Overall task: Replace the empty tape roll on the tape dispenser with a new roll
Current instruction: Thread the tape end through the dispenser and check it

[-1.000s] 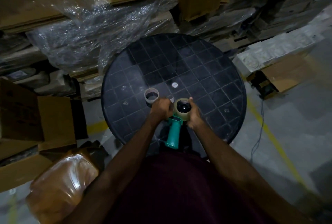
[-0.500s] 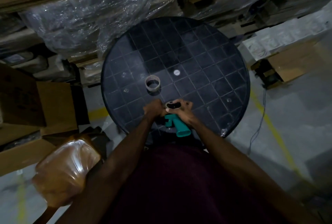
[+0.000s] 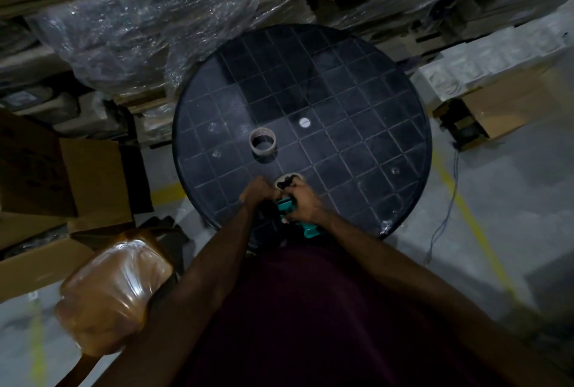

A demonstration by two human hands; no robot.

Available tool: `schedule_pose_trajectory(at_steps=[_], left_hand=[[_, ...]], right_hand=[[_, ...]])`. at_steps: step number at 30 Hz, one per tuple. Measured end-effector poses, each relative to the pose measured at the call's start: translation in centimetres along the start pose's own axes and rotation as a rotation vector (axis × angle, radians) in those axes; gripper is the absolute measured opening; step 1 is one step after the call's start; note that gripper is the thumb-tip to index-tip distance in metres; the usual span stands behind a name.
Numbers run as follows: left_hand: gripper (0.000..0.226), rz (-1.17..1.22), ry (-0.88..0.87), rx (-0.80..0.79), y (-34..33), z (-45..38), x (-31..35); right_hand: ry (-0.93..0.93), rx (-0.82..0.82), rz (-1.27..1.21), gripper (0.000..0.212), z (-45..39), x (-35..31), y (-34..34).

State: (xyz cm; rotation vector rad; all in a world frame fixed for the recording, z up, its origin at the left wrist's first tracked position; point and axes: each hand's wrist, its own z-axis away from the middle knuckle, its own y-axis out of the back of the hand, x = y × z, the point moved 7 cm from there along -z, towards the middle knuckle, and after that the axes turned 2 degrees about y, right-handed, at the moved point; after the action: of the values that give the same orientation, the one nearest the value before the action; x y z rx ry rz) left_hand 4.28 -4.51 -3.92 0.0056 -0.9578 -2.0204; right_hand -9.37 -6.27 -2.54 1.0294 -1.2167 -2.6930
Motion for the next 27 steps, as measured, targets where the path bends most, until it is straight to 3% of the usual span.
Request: schedule_pose_trajectory(at_steps=[4, 9, 14, 19, 27], left_hand=[[0.032, -0.007, -0.055, 0.094, 1.1, 0.5, 1.9], [0.034, -0.005, -0.270, 0.129, 1.8, -0.7, 4.7], [0.035, 0.001, -0.454, 0.266, 3.4, -0.6, 7.6], [0.027, -0.163, -0.374, 0.404, 5.0, 0.6, 9.2], [0.024, -0.147, -0.482, 0.480, 5.6, 1.9, 10.6]], right_hand=[[-0.016, 0.099, 0.027, 0.070, 0.1, -0.5, 1.1], [-0.016, 0.243, -0.003, 0.038, 0.7, -0.2, 4.2], [0.051, 0.380, 0.087, 0.057, 1.3, -0.3, 6.3], [0.108, 0.484, 0.122, 0.056, 2.0, -1.2, 8.0], [0.119, 0.555, 0.129, 0.060, 2.2, -0.7, 9.0]])
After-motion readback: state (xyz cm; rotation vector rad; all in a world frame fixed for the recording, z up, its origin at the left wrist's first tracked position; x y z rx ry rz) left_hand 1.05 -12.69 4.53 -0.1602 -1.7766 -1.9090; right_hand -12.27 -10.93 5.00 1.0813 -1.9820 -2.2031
